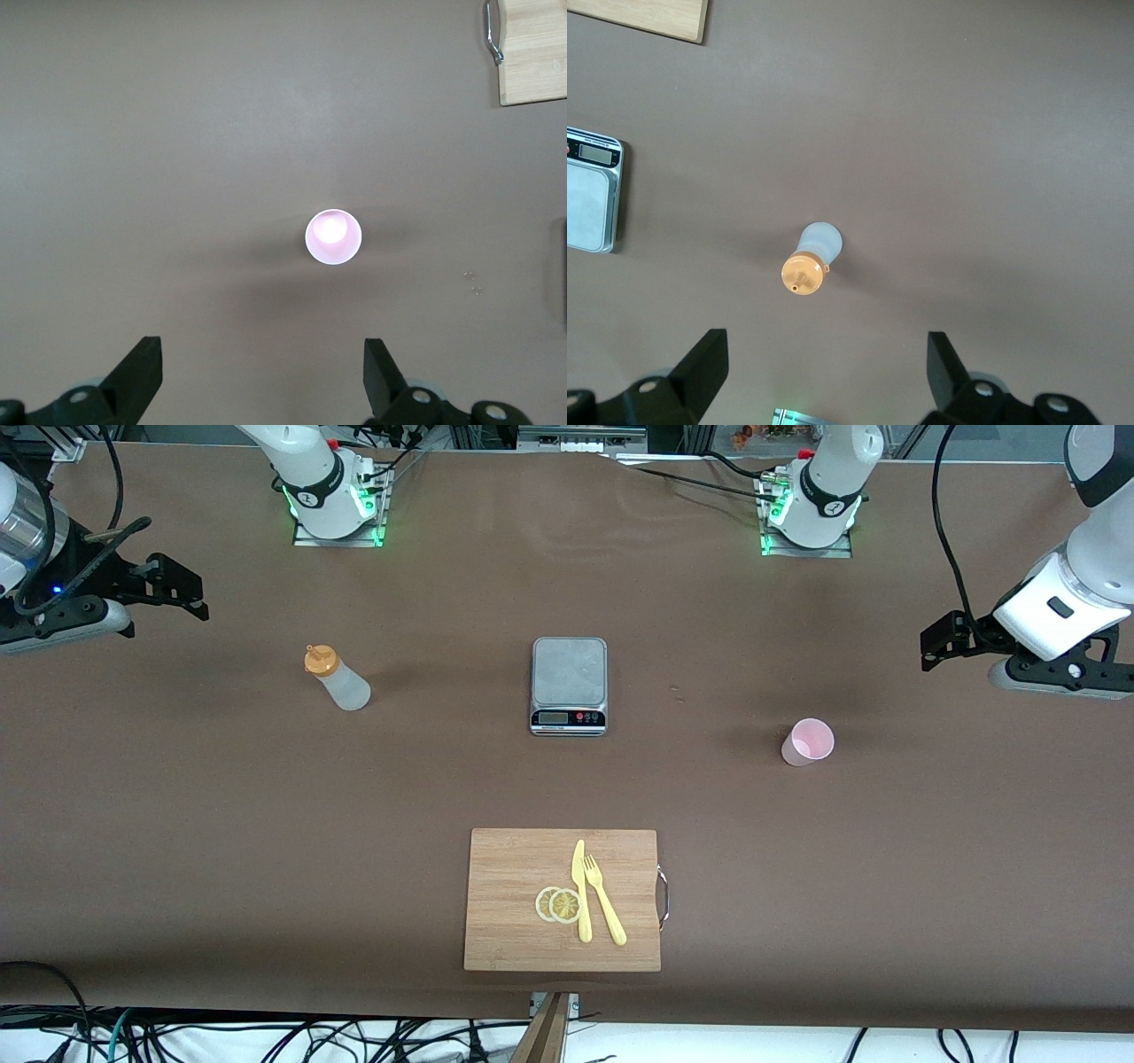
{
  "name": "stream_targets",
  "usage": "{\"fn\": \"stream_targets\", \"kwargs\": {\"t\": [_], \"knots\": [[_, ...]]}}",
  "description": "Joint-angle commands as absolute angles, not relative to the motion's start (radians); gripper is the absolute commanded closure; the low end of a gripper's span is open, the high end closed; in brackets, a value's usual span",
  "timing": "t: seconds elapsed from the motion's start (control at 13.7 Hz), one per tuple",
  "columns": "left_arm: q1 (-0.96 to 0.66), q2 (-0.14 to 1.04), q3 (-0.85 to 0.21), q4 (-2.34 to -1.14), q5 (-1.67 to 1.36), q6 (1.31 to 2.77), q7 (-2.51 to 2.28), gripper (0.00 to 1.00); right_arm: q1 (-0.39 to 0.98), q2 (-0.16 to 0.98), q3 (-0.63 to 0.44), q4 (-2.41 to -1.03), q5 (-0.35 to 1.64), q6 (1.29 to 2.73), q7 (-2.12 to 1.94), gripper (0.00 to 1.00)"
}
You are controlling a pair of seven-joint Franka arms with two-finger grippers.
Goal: Add sauce to pink cup with both arms
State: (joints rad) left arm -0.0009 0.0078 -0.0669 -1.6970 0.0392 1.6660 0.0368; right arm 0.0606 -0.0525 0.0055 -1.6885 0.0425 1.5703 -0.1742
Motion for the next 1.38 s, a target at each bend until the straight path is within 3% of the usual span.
{"fn": "stream_targets", "kwargs": {"t": [0.0,1.31], "knots": [[-0.024,-0.002,-0.033,-1.698,0.023,1.663,0.035,0.00,0.058,-0.078,0.006,-1.710,0.058,1.583,-0.167,0.01],[-0.018,0.035,-0.038,-1.677,-0.029,1.597,0.038,0.00,0.058,-0.077,0.005,-1.709,0.058,1.586,-0.166,0.01]]}}
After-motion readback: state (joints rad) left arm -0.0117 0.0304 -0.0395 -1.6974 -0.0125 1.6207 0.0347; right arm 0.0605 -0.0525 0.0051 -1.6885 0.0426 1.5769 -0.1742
